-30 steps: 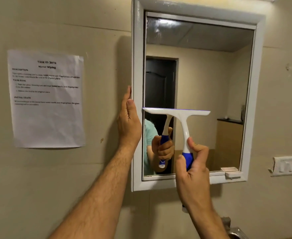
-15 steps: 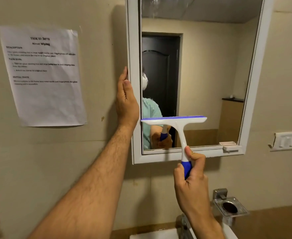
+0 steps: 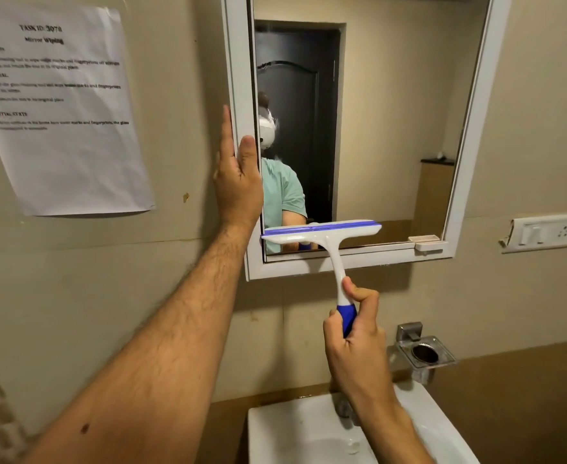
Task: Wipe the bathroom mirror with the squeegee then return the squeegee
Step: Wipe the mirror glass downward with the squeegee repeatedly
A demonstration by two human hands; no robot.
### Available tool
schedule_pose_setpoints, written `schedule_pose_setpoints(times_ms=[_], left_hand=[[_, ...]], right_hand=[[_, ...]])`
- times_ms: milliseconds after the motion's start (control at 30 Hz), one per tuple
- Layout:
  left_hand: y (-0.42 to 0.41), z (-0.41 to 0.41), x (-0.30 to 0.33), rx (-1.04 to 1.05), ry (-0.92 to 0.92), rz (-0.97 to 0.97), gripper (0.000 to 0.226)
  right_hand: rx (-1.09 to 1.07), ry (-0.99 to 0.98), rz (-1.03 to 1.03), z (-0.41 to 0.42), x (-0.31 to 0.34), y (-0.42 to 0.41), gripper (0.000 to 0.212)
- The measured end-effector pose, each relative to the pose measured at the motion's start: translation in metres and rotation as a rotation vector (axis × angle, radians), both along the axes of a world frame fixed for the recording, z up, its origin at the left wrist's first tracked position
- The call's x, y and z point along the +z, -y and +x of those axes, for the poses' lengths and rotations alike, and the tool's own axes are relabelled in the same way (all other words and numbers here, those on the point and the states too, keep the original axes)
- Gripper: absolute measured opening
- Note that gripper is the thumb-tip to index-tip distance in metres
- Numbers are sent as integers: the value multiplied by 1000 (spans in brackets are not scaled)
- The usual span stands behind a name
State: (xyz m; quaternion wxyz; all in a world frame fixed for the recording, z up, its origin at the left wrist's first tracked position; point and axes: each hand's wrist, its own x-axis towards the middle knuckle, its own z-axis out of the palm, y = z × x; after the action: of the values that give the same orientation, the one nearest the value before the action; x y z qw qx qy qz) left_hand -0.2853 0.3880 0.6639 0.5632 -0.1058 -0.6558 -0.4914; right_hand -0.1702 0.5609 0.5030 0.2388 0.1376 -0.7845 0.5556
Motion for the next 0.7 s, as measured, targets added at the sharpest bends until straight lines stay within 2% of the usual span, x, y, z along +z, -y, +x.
schedule_pose_setpoints(times_ms=[400, 500, 700], left_hand=[[0, 0, -5, 8, -23, -22, 54], [0, 0, -6, 20, -9, -19, 52], [2, 3, -3, -5, -11, 17, 45]], right_hand=[[5, 33, 30, 10, -3, -13, 47], [15, -18, -42, 14, 5, -19, 40], [-10, -186, -85, 1, 51, -10, 45]])
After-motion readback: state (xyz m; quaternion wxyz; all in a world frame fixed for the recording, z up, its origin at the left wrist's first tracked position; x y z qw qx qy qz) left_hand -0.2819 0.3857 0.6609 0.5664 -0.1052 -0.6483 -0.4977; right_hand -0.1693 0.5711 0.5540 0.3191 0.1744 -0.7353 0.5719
